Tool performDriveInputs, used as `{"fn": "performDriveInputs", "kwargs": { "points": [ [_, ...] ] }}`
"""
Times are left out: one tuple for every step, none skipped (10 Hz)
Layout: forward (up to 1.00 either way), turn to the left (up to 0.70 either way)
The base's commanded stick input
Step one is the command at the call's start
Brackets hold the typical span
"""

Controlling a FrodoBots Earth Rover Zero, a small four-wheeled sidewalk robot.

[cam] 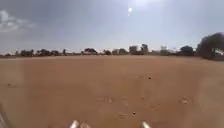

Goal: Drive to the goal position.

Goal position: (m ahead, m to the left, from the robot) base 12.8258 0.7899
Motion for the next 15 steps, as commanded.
{"fn": "performDriveInputs", "kwargs": {
  "points": [
    [0.7, -0.35],
    [0.7, -0.35],
    [0.7, -0.35],
    [0.7, -0.15],
    [0.7, 0.0],
    [0.7, 0.0],
    [0.7, 0.0],
    [0.7, 0.0],
    [0.7, 0.0],
    [0.7, 0.0],
    [0.7, 0.0],
    [0.7, 0.0],
    [0.7, 0.0],
    [0.7, 0.0],
    [0.7, 0.0]
  ]
}}
